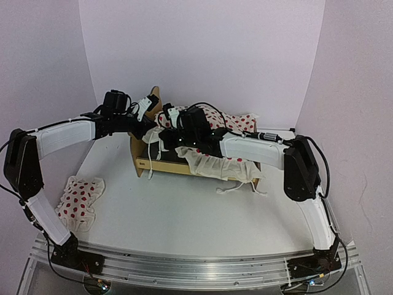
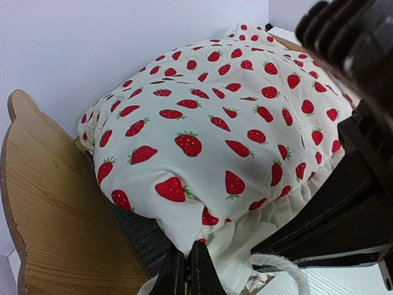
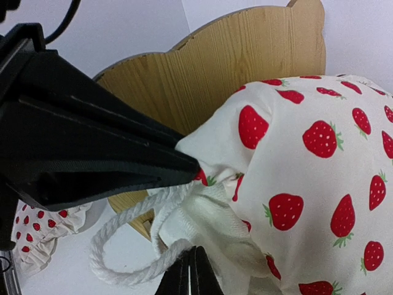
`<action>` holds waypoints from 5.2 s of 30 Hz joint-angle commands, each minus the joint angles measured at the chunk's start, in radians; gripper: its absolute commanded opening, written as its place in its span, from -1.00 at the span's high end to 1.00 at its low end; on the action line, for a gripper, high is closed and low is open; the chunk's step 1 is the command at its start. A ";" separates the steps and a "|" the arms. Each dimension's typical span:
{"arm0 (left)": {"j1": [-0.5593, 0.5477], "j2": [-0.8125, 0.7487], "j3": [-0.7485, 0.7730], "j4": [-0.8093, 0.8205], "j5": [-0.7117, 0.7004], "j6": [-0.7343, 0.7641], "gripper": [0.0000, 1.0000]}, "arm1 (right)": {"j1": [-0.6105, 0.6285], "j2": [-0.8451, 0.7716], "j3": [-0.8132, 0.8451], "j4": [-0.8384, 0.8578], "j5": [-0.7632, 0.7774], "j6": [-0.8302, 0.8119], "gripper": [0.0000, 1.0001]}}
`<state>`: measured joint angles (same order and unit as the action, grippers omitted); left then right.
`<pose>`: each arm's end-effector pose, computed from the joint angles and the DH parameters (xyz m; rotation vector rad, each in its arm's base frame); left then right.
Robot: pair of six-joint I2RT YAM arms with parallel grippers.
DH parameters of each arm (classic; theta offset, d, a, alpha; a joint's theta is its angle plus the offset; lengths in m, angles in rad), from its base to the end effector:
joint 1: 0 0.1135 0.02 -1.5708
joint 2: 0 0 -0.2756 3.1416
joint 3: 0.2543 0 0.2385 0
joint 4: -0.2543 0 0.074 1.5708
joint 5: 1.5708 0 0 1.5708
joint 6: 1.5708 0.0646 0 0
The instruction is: Set up the pet bed
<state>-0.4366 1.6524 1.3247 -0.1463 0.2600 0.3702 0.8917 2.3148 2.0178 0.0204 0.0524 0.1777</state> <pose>0.3570 -0.1849 0.3084 0.9483 1.8077 -0.3072 0.3658 0.4478 0.2683 -0.6303 1.7977 0.6904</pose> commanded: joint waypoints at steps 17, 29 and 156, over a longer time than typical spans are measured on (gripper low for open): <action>0.027 -0.014 -0.020 -0.001 -0.016 0.004 1.00 | -0.008 -0.008 -0.005 0.018 -0.032 0.044 1.00; 0.027 -0.010 -0.023 0.003 -0.015 0.005 1.00 | -0.013 0.015 -0.044 -0.005 -0.044 0.074 1.00; -0.141 0.065 0.005 -0.446 0.233 0.663 -0.34 | 0.092 -0.505 -0.861 0.069 -0.198 0.031 -0.11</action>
<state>-0.5618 1.6193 1.2877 -0.6076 0.6219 0.9935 0.9799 1.8233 1.2307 -0.0567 -0.1945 0.1519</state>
